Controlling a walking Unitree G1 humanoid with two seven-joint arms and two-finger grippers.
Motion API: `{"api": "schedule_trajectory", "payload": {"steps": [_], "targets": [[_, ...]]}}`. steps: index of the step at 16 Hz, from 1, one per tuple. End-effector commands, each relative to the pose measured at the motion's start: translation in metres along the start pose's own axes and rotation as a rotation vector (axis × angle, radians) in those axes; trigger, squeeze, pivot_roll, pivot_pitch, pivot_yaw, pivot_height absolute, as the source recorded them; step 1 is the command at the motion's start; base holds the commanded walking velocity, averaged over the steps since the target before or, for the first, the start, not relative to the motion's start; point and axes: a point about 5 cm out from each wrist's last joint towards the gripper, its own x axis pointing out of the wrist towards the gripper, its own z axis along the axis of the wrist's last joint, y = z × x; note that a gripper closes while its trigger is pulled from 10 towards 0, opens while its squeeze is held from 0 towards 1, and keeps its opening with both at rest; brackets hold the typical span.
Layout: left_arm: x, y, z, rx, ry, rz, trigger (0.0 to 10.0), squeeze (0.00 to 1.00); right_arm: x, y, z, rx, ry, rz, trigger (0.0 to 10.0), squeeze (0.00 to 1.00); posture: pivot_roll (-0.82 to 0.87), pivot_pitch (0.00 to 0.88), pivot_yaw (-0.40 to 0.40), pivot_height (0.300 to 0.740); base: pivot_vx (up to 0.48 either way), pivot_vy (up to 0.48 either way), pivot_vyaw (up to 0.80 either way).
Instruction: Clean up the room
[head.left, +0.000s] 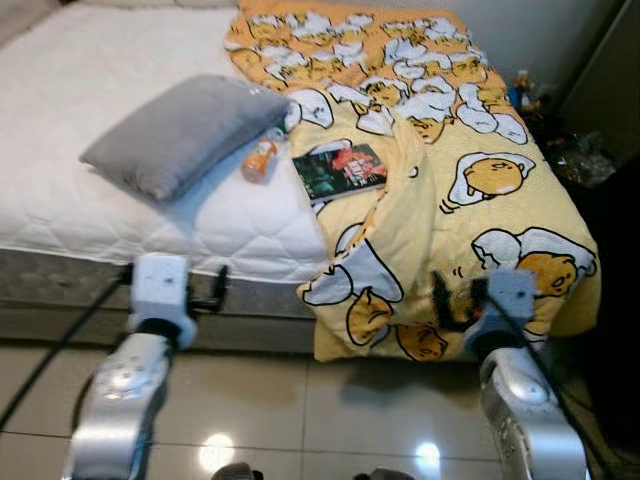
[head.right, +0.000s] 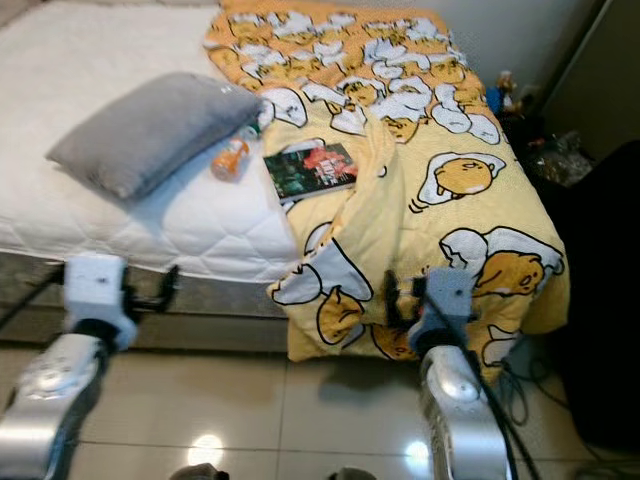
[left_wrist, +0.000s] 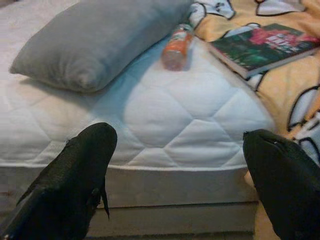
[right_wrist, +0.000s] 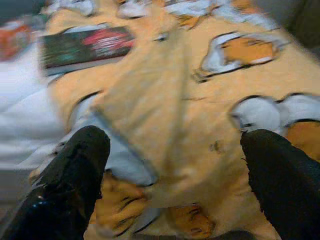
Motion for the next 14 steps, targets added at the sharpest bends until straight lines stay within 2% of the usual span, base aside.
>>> {"api": "schedule_trajectory", "payload": {"steps": [1,2,3,6,7,8,10,12,13,14], "targets": [[-0.001,0.002,0.004,0.037,-0.013,0.004,10.0,1.0,0.0,0.001,0.002,0.042,0.003,0.063,10.0,0.1,0.13,0.119,-0.04,0.74,0.0,0.0,0.0],[-0.002,0.001,0.006,0.051,-0.029,-0.001,10.0,1.0,0.0,-0.001,0.002,0.054,-0.004,0.046,10.0,0.04,0.13,0.112,-0.038,0.74,0.0,0.0,0.0],[0.001,-0.01,0.016,-0.012,-0.072,-0.056,10.0,1.0,0.0,-0.016,0.01,0.1,-0.057,-0.072,10.0,0.0,0.11,0.107,-0.018,0.74,0.0,0.0,0.0],[0.013,-0.018,0.029,-0.027,-0.085,-0.073,10.0,1.0,0.001,-0.024,0.01,0.085,-0.025,-0.125,10.0,0.0,0.08,0.134,0.009,0.74,0.0,0.0,0.0],[0.013,-0.024,0.025,-0.052,-0.062,-0.107,10.0,1.0,-0.006,-0.02,0.008,0.143,-0.056,-0.073,10.0,0.0,0.09,0.087,0.012,0.74,0.0,0.0,0.0],[0.012,-0.027,0.025,-0.039,-0.072,-0.111,10.0,1.0,-0.004,-0.011,0.008,0.087,-0.044,-0.023,10.0,0.0,0.08,0.061,0.008,0.74,0.0,0.0,0.0],[0.016,-0.036,0.02,-0.066,-0.063,-0.12,10.0,1.0,0.002,0.003,0.007,0.086,-0.048,0.01,10.0,0.0,0.08,0.017,0.007,0.74,0.0,0.0,0.8],[0.018,-0.041,0.022,-0.102,-0.081,-0.09,10.0,1.0,0.006,0.005,0.013,0.057,-0.072,0.01,10.0,0.0,0.08,0.002,0.017,0.74,0.0,0.0,0.8],[0.02,-0.044,0.025,-0.131,-0.084,-0.085,10.0,1.0,0.009,0.003,0.018,-0.021,-0.102,-0.023,10.0,0.0,0.07,0.014,0.026,0.74,0.0,0.0,0.0],[0.021,-0.045,0.025,-0.123,-0.086,-0.1,10.0,1.0,0.009,0.001,0.022,-0.004,-0.128,-0.04,10.0,0.0,0.06,0.003,0.024,0.74,0.0,0.0,0.0]]}}
